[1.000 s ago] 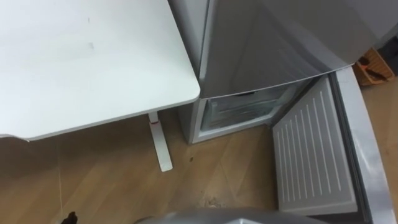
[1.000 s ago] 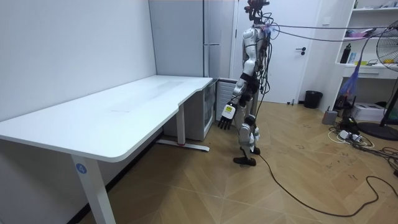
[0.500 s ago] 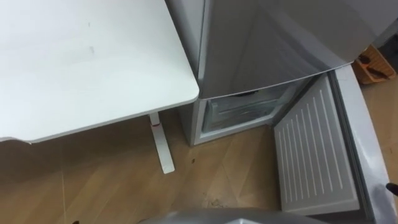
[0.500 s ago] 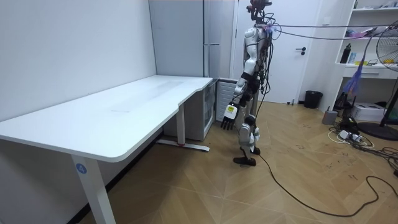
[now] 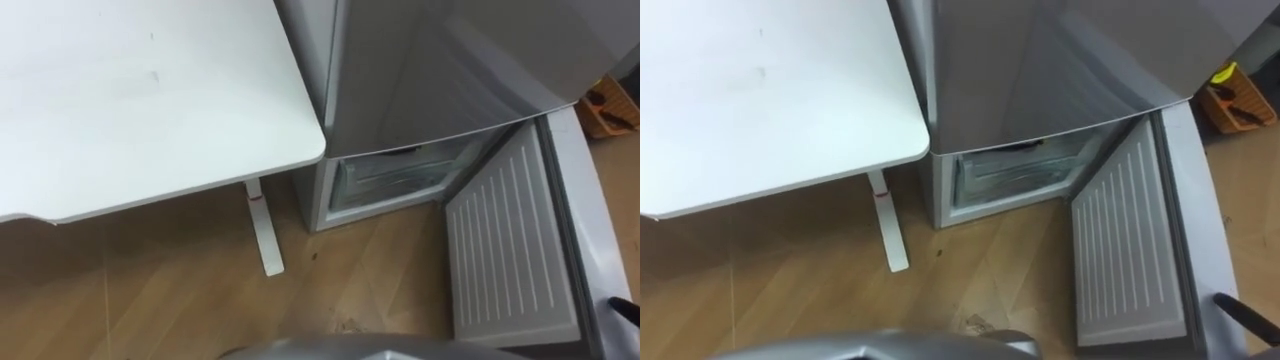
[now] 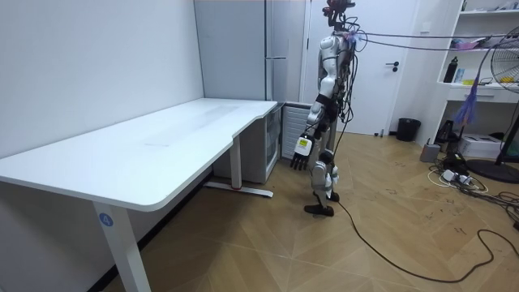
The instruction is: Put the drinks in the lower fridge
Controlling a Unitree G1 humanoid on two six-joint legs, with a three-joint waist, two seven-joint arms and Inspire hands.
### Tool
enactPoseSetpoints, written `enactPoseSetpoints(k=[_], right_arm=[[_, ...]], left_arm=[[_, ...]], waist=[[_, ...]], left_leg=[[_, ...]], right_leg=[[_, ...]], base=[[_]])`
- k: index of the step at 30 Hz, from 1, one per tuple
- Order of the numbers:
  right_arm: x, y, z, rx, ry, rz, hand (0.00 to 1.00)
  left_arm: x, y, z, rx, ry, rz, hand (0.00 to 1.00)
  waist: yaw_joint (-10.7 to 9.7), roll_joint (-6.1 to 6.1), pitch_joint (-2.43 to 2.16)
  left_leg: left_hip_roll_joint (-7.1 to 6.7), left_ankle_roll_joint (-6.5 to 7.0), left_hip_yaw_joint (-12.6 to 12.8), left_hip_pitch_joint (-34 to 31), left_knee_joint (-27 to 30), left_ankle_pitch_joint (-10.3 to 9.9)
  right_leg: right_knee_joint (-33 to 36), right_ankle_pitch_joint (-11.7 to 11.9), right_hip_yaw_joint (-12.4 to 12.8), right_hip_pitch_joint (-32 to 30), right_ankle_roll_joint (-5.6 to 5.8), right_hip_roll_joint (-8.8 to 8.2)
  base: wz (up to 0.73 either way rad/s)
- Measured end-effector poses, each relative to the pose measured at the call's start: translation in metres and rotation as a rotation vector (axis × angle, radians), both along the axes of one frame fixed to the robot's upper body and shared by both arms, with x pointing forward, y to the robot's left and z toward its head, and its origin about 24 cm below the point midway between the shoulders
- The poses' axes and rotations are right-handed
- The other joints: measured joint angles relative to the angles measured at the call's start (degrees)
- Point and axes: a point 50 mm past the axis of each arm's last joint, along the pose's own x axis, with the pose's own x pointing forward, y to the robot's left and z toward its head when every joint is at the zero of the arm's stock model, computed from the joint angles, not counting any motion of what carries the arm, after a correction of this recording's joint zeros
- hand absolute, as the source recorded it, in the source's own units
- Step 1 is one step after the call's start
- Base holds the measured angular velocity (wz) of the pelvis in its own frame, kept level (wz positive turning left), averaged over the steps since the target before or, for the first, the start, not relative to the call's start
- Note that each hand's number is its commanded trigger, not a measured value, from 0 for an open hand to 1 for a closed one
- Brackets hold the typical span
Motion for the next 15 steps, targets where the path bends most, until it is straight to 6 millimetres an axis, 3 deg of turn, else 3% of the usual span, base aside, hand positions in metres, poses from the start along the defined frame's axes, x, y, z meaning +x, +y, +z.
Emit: enactPoseSetpoints(k=[3,7,9,11,12,14,15], right_arm=[[0.025,0.006,0.003,0.0,-0.056,0.156,0.0],[0.102,0.057,0.021,-0.075,-0.215,0.649,0.0],[0.112,0.083,0.03,-0.057,-0.302,0.837,0.0],[0.129,0.149,0.041,0.096,-0.498,1.182,0.0],[0.133,0.172,0.043,0.16,-0.555,1.269,0.0],[0.138,0.242,0.047,0.405,-0.707,1.542,0.0],[0.139,0.254,0.048,0.459,-0.731,1.597,0.0]], left_arm=[[0.006,-0.005,-0.002,-0.015,-0.001,-0.028,0.0],[0.024,-0.015,-0.006,-0.04,0.013,-0.145,0.0],[0.037,-0.021,-0.008,-0.05,0.008,-0.202,0.0],[0.047,-0.027,-0.009,-0.061,0.016,-0.264,0.0],[0.05,-0.029,-0.01,-0.061,0.017,-0.279,0.0],[0.06,-0.038,-0.012,-0.087,0.024,-0.343,0.0],[0.062,-0.041,-0.012,-0.098,0.019,-0.348,0.0]], waist=[[1.1,0.17,0.02],[1.8,0.47,0.2],[3.4,0.3,0.26],[6.0,0.54,0.22],[6.5,0.63,0.19],[9.4,1.79,0.27],[10.1,2.25,0.31]], left_leg=[[0.31,-0.01,0.0,-0.1,-0.3,0.0],[1.06,-0.15,0.2,-0.8,-0.3,-0.1],[1.48,-0.41,0.3,-1.3,0.0,0.0],[2.13,-1.01,1.1,-2.2,0.9,-0.4],[2.27,-1.13,0.9,-2.5,1.2,-0.4],[2.85,-1.36,0.0,-3.1,2.1,-0.6],[2.84,-1.38,-0.2,-3.1,2.4,-0.6]], right_leg=[[0.5,0.3,0.0,-0.6,-0.14,0.1],[0.6,1.2,0.0,-1.4,-0.41,0.6],[0.4,1.6,0.0,-1.8,-0.71,0.96],[0.4,2.0,-0.2,-2.6,-1.24,1.65],[0.4,2.1,-0.6,-2.7,-1.34,1.76],[0.3,2.1,-2.5,-2.5,-1.46,1.69],[0.3,2.1,-3.1,-2.3,-1.46,1.65]], base=[[-0.35],[-0.13],[-0.14],[-0.21],[0.03],[0.28],[0.37]])
